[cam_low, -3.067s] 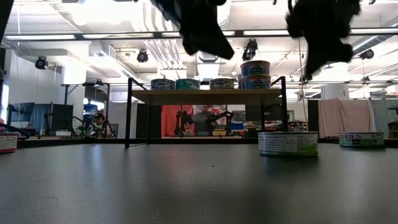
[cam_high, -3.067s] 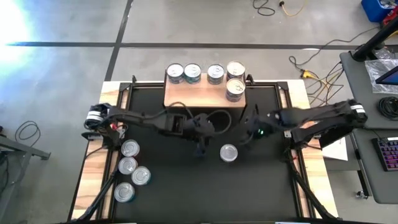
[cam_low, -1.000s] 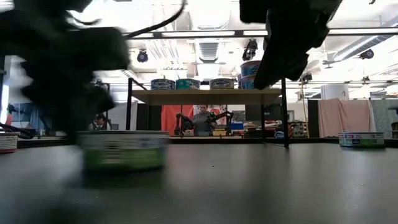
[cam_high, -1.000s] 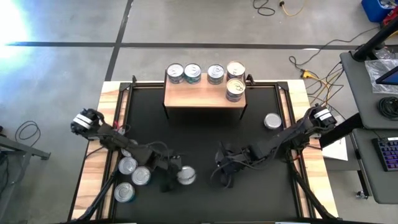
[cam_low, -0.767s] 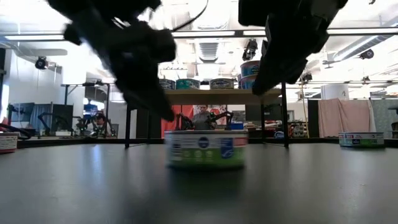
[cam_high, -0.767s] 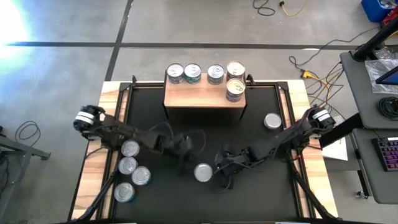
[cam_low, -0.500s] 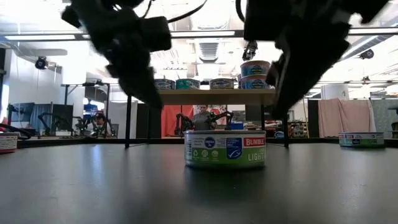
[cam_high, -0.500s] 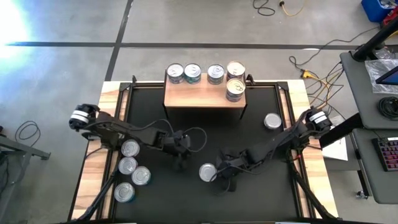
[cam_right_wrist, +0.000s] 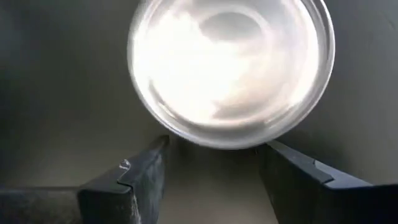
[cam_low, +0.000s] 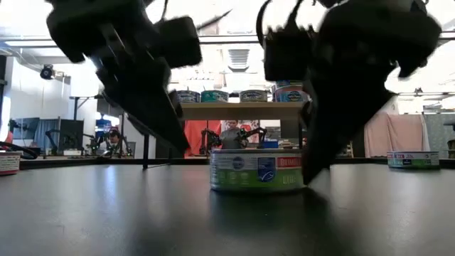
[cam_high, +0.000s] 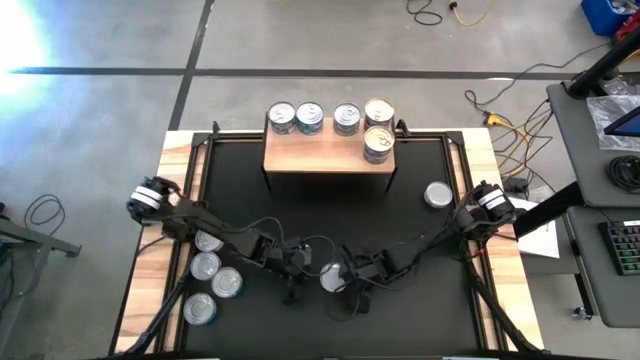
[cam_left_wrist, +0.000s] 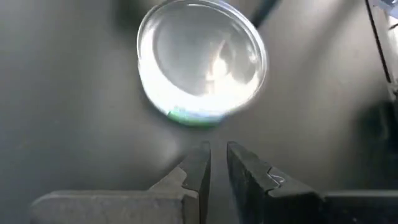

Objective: Stack canned seafood by type on shelf
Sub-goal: Put the bottom green tuna can on the shelf

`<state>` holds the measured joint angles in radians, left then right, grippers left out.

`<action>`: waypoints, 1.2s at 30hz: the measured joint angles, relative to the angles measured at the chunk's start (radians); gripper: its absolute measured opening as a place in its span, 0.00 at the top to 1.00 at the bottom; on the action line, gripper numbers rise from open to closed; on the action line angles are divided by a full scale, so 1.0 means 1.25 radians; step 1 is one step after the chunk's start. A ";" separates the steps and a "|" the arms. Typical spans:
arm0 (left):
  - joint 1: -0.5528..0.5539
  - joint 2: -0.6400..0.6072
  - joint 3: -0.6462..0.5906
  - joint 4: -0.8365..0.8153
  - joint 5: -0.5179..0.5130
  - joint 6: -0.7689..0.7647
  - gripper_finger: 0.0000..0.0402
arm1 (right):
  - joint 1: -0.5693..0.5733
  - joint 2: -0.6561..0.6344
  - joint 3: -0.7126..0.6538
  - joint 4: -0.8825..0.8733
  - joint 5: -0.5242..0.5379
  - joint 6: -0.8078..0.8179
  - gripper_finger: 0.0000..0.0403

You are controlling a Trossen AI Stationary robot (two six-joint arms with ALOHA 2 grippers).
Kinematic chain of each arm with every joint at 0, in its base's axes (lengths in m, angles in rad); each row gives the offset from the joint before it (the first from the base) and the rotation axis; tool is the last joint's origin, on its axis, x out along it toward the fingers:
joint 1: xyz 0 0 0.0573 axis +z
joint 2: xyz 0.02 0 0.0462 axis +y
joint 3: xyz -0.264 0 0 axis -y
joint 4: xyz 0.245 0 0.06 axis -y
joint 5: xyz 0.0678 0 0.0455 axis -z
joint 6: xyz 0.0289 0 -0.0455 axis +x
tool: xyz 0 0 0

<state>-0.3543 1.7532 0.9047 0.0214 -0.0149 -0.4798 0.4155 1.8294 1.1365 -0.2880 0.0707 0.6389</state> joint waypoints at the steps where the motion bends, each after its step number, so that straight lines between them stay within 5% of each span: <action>1: 0.003 0.020 0.000 0.018 0.005 0.000 0.90 | 0.002 0.000 0.010 0.004 -0.001 -0.007 0.43; 9: 0.039 0.122 0.072 0.044 0.011 0.036 0.90 | 0.009 -0.008 0.033 -0.089 0.010 -0.057 0.41; 20: 0.045 0.078 0.078 -0.130 -0.010 0.124 0.90 | 0.015 -0.010 0.045 -0.168 0.033 -0.071 0.21; 30: -0.013 0.070 0.065 -0.135 -0.015 0.017 0.89 | 0.013 -0.010 0.044 -0.180 0.099 -0.101 0.06; 36: -0.039 0.067 0.059 -0.135 -0.039 -0.033 0.75 | 0.013 0.000 0.036 -0.063 0.096 -0.063 0.06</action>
<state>-0.4028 1.8373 0.9787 -0.1470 -0.0634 -0.5206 0.4316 1.8288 1.1820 -0.3673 0.1901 0.5599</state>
